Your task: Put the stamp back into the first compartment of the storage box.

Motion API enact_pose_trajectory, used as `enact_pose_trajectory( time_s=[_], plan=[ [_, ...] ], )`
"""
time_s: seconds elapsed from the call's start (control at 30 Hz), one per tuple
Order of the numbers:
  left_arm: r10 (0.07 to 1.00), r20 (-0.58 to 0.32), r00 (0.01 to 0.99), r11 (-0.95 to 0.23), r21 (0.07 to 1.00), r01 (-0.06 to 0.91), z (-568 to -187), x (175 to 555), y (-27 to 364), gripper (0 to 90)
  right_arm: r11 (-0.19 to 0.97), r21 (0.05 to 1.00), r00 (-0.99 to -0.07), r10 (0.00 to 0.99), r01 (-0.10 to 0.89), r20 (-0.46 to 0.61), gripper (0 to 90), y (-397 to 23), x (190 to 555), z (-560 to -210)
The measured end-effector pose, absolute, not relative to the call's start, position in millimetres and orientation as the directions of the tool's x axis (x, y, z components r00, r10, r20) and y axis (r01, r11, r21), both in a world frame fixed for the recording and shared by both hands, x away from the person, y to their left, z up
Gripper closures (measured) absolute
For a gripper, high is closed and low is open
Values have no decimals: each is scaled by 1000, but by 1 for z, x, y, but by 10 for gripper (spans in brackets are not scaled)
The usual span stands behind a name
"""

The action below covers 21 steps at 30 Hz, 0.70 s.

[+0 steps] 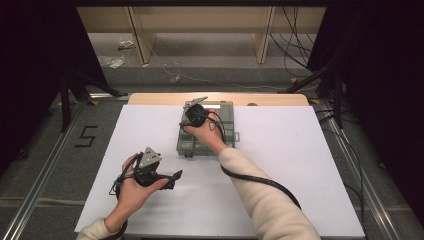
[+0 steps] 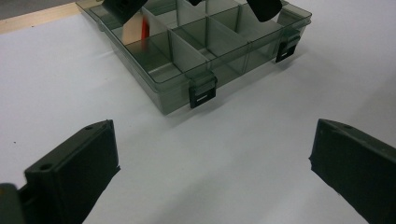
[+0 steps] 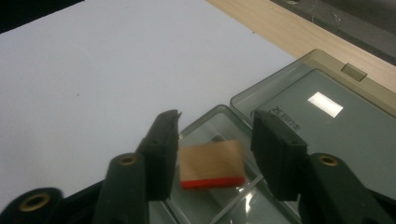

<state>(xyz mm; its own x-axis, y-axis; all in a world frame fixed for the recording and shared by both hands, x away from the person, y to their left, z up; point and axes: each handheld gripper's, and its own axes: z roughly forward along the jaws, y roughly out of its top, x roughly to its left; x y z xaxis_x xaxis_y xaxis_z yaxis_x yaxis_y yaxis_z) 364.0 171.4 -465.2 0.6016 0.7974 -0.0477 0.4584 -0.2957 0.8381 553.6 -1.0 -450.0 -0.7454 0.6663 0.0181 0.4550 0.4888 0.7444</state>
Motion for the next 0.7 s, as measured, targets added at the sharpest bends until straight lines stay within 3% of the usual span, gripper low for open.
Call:
enact_pose_trajectory(
  time_s=[0.33,0.7],
  plan=[
    [799,-50,600,-291,840,458,-465,364,172,4,470,750,-751,659,466,53,285,-9,546,-446],
    [800,-48,599,-294,838,460,-465,364,171,3,445,779,-770,634,441,75,195,-49,518,-441]
  ],
)
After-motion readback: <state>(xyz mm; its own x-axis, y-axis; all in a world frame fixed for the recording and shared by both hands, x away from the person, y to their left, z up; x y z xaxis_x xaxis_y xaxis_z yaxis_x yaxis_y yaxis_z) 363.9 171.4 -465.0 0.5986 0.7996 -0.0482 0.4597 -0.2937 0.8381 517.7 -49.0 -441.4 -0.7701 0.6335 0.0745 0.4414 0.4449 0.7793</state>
